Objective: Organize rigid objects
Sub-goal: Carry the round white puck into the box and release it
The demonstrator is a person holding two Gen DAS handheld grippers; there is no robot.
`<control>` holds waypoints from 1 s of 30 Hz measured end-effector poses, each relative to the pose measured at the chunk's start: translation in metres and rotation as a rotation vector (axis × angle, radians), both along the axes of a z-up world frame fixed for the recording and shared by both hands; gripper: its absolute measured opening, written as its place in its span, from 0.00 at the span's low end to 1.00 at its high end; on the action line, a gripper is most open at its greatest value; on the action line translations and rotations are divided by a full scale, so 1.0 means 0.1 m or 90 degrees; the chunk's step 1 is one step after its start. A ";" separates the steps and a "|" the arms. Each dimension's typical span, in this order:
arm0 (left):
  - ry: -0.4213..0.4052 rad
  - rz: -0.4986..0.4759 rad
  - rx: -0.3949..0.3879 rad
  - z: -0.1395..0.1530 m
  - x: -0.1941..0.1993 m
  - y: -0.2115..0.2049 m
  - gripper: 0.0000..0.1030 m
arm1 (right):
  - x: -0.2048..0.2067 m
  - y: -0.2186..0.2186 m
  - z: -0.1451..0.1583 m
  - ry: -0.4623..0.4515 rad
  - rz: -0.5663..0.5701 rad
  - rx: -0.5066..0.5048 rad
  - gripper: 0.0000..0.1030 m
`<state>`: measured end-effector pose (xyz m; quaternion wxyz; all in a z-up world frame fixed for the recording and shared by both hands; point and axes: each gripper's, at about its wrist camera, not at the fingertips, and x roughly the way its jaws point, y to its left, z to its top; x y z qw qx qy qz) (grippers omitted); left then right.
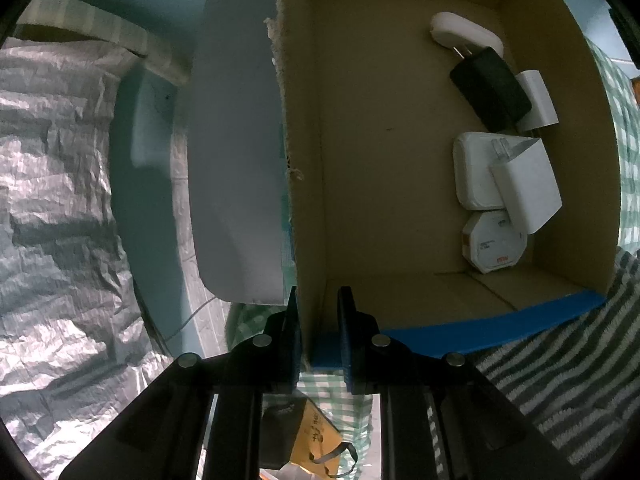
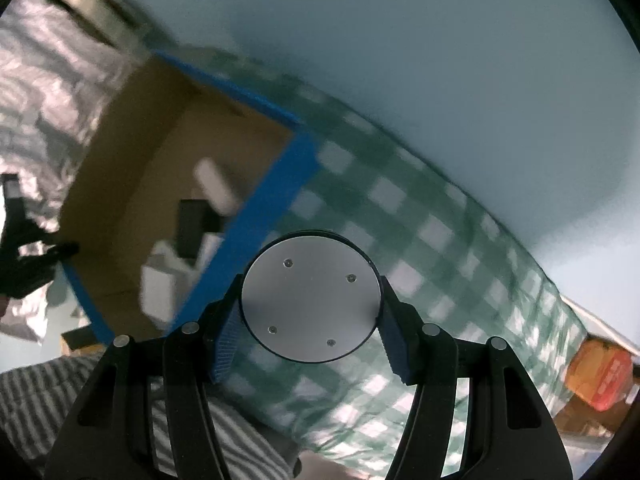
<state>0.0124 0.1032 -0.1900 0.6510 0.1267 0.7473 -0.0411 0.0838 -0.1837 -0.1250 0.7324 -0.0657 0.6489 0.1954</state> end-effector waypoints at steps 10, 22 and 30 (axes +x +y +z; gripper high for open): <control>-0.003 -0.011 -0.004 0.01 0.01 -0.01 0.15 | -0.12 0.73 -0.02 0.002 0.085 0.015 0.60; -0.007 -0.015 -0.009 0.02 0.01 -0.02 0.15 | -0.26 1.29 -0.46 0.040 0.160 -0.022 0.60; -0.008 -0.016 -0.009 0.02 0.01 -0.03 0.15 | -0.25 1.34 -0.70 0.061 0.151 -0.040 0.60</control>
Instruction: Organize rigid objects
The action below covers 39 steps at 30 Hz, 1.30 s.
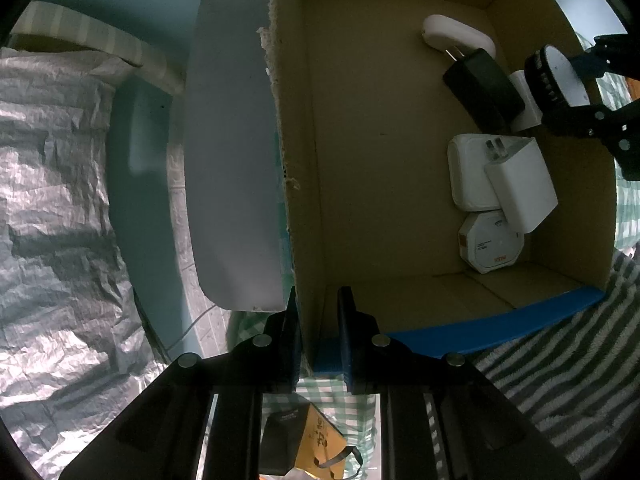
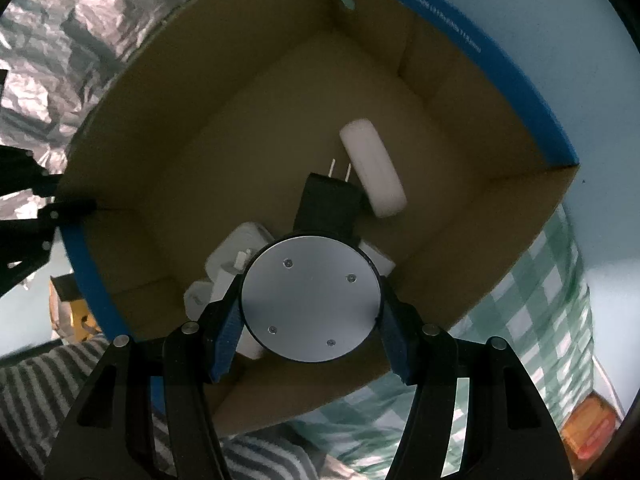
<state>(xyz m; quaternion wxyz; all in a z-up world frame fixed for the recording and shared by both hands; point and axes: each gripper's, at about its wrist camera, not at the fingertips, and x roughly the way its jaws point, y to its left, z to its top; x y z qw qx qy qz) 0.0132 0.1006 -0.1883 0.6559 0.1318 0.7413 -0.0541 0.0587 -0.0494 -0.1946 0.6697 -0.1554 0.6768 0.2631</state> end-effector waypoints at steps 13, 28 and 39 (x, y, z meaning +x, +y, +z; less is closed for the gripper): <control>-0.002 -0.005 -0.001 0.00 0.01 -0.01 0.16 | -0.08 -0.06 0.08 -0.013 -0.018 0.006 0.60; -0.036 0.007 -0.003 0.24 0.05 -0.02 0.16 | -0.15 -0.46 0.74 -0.097 -0.135 0.071 0.68; -0.158 0.007 -0.020 1.02 0.20 -0.25 0.49 | -0.34 -0.91 1.46 -0.222 -0.264 0.081 0.72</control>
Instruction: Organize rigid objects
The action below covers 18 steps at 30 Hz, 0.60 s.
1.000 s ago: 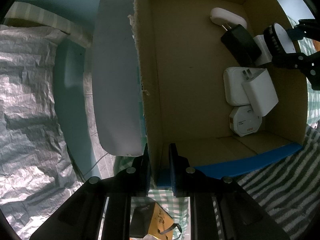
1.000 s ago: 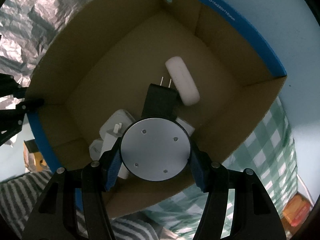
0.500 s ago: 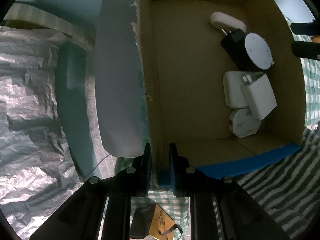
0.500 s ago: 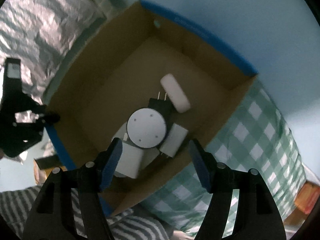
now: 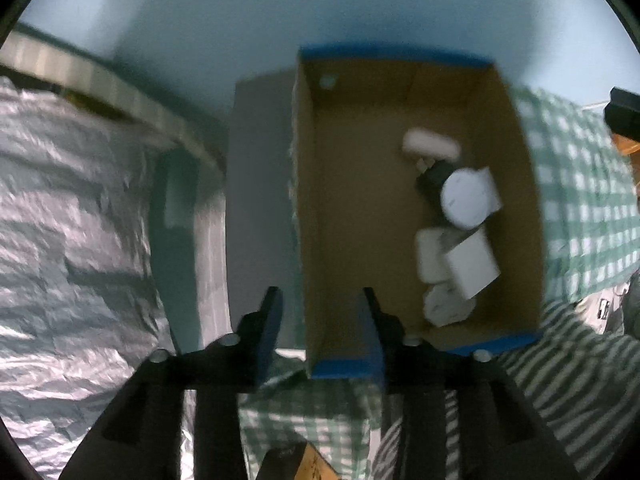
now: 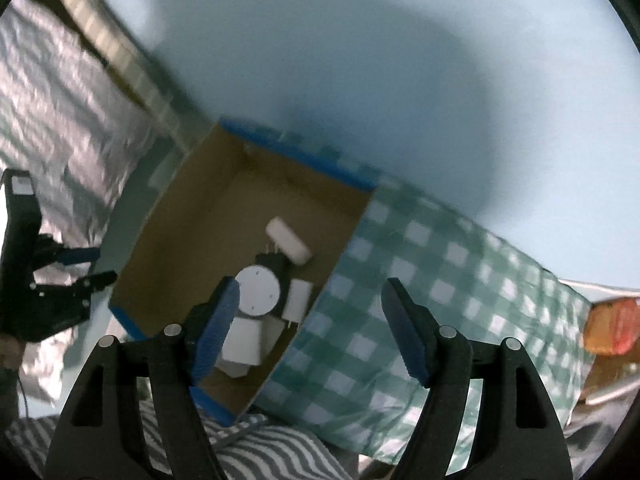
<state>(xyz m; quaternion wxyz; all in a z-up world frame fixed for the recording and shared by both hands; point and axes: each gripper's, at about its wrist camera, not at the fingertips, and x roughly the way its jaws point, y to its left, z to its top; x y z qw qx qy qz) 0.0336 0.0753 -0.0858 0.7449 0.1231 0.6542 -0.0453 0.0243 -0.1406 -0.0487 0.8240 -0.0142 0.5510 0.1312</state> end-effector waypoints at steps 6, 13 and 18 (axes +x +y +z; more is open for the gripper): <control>-0.100 -0.017 0.013 0.50 0.04 -0.23 0.83 | -0.14 -0.22 0.31 -0.044 -0.061 0.004 0.72; -0.147 -0.042 0.042 0.76 0.03 -0.40 0.93 | -0.32 -0.40 0.60 -0.089 -0.107 0.009 0.72; -0.162 -0.038 0.025 0.88 -0.01 -0.43 0.99 | -0.42 -0.50 0.75 -0.122 -0.138 -0.004 0.72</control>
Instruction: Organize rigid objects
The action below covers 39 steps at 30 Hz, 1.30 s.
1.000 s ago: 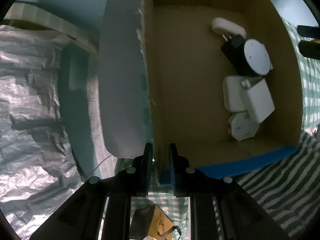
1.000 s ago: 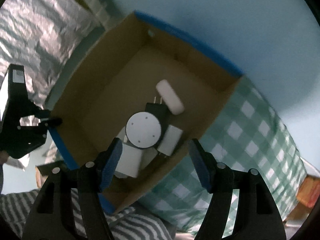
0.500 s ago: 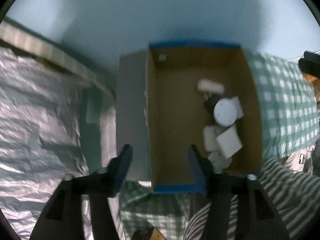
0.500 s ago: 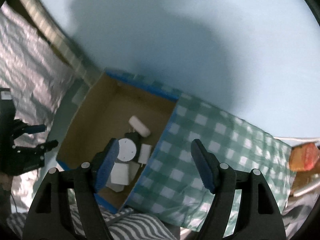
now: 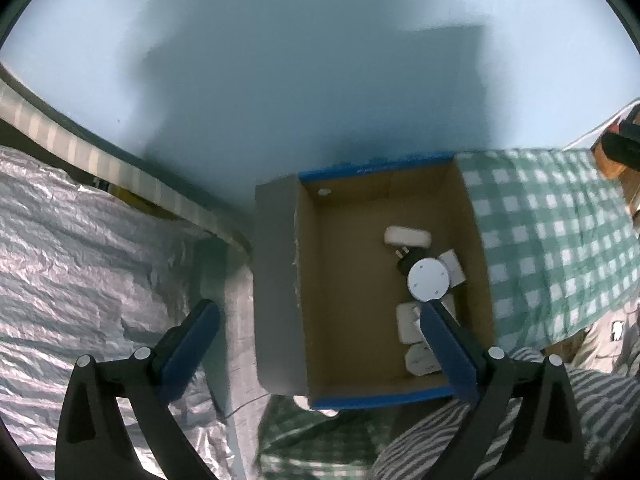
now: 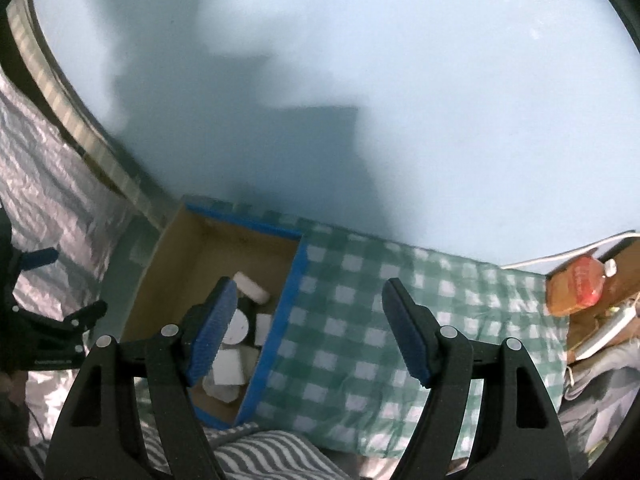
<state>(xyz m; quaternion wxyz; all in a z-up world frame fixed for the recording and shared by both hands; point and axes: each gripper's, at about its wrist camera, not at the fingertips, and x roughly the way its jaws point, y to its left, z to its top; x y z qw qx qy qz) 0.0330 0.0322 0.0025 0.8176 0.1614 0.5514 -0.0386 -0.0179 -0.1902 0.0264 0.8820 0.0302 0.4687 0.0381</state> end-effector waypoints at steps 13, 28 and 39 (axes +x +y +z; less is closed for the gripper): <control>-0.016 0.010 -0.020 0.20 -0.06 -0.05 0.99 | -0.06 -0.08 0.08 -0.020 -0.014 -0.002 0.72; -0.014 0.016 -0.007 0.21 -0.07 -0.07 0.99 | -0.08 -0.10 0.06 -0.018 -0.016 -0.001 0.72; -0.013 0.006 0.002 0.22 -0.07 -0.10 0.99 | -0.07 -0.06 0.05 -0.016 0.004 0.003 0.72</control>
